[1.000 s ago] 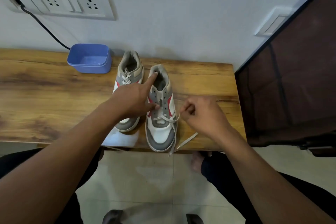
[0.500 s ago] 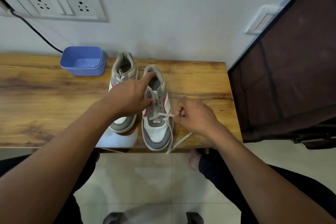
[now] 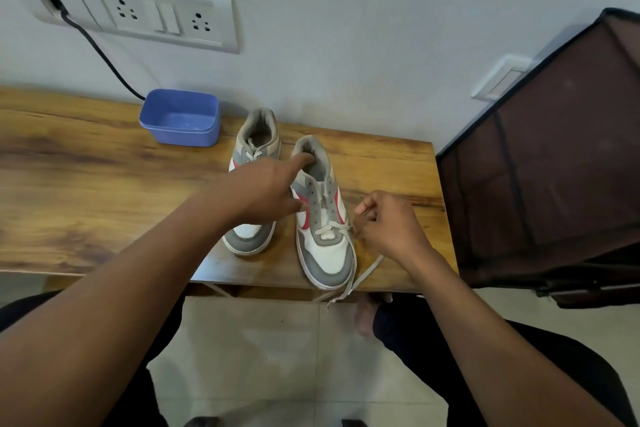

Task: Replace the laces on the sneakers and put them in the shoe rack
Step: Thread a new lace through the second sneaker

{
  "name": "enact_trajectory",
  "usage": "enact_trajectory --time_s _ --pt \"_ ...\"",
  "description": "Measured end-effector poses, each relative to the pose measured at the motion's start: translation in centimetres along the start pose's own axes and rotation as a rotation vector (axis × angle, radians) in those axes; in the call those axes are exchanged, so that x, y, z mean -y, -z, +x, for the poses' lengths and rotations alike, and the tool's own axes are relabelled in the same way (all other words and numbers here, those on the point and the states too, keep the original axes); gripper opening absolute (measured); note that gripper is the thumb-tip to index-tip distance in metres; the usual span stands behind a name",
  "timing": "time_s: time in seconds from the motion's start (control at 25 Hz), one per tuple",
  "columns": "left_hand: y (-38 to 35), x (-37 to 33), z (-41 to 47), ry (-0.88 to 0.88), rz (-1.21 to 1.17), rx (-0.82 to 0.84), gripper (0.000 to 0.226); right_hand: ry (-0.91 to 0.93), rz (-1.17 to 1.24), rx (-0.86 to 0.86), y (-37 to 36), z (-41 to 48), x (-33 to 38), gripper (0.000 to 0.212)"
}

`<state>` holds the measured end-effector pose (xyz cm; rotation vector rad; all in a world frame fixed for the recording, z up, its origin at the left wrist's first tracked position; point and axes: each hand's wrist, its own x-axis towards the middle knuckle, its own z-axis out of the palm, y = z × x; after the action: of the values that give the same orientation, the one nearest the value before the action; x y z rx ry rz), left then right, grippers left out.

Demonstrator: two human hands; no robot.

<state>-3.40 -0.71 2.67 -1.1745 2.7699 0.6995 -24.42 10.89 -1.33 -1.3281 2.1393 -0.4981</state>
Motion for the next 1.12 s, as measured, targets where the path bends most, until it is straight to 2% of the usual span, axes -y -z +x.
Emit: enact_trajectory --time_s 0.16,0.28,0.44,0.56,0.68,0.84,1.0,1.12 --pt "0.6 0.4 -0.9 -0.005 -0.024 -0.029 0.068 0.008 -0.081 0.124 0.2 -1.8 0.8 0.008" --pt "-0.3 0.3 -1.3 0.03 -0.037 0.039 0.067 -0.03 -0.173 0.154 -0.5 -2.0 0.6 0.014" --pt "-1.1 0.1 -1.3 0.042 -0.052 0.067 0.065 -0.023 -0.163 0.171 0.3 -1.9 1.2 0.015" --pt "-0.8 0.4 -1.1 0.055 -0.043 0.057 0.066 -0.03 0.042 0.247 1.4 -1.8 1.6 0.015" --pt "-0.8 0.8 -0.8 0.059 -0.037 0.038 0.065 -0.107 0.266 0.308 1.7 -1.4 1.3 0.002" --pt "-0.7 1.1 0.0 0.043 -0.02 0.017 0.06 -0.218 0.289 0.387 1.6 -0.2 -0.2 0.026" --pt "0.1 0.2 0.7 -0.044 -0.175 -0.052 0.038 -0.08 0.27 0.449 2.4 0.3 -0.3 0.033" --pt "0.4 -1.1 0.9 -0.112 -0.343 0.011 0.024 -0.007 0.322 0.508 2.7 0.0 0.6 0.038"
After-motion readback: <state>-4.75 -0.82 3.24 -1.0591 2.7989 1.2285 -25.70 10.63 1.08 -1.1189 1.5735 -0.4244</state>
